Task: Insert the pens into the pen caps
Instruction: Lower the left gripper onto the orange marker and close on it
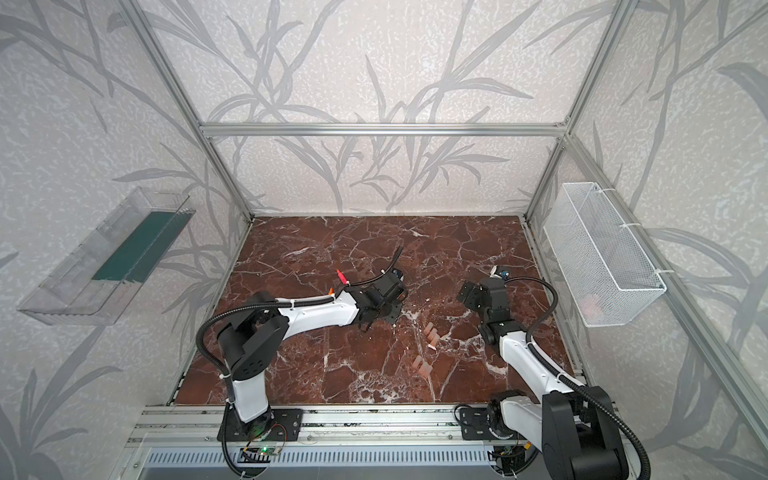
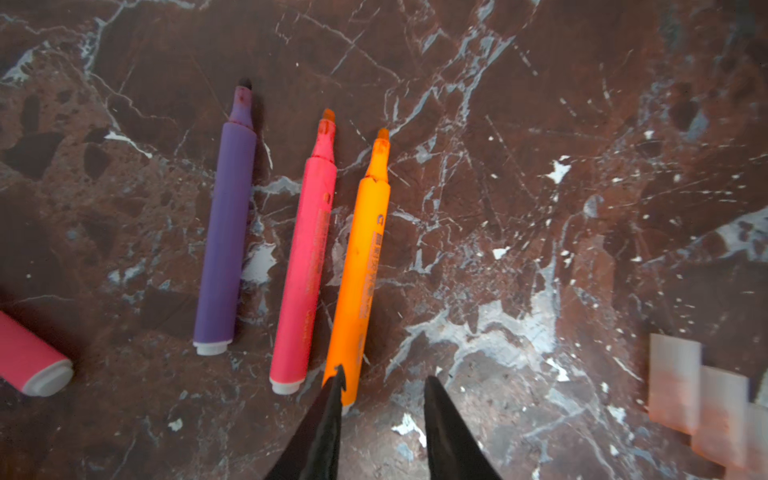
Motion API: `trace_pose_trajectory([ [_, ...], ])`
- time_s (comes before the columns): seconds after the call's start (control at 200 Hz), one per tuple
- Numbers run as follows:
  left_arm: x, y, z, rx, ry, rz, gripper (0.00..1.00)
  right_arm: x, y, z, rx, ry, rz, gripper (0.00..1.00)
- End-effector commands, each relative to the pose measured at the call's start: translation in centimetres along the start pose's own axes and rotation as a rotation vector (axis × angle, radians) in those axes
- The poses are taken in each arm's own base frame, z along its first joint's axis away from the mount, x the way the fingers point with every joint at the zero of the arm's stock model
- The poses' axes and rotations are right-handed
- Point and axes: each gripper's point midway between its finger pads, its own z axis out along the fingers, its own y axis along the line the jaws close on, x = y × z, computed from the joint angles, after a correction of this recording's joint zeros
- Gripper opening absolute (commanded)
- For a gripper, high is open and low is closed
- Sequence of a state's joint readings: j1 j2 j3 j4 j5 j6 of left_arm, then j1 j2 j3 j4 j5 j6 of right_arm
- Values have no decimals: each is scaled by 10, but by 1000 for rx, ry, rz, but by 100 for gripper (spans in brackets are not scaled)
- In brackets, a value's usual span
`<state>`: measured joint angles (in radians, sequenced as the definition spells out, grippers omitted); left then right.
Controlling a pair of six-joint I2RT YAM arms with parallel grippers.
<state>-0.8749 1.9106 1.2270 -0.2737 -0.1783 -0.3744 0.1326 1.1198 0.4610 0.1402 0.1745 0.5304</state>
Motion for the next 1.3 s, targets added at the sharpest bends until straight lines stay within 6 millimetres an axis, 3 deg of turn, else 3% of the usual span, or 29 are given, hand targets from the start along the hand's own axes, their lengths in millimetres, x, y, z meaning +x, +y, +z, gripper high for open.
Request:
trace_pose_trajectory([
  [0.0, -2, 7, 1, -48, 17, 20, 35, -7, 7, -1, -13, -4, -3, 98],
  [0.375, 1, 16, 16, -130, 59, 26, 37, -7, 8, 0, -16, -1, -4, 98],
  [0.975, 15, 5, 31, -81, 110, 36, 36, -6, 7, 1, -12, 4, -7, 98],
  [1.295, 16, -6, 31, -5, 107, 22, 24, -7, 7, 0, -11, 1, -5, 98],
])
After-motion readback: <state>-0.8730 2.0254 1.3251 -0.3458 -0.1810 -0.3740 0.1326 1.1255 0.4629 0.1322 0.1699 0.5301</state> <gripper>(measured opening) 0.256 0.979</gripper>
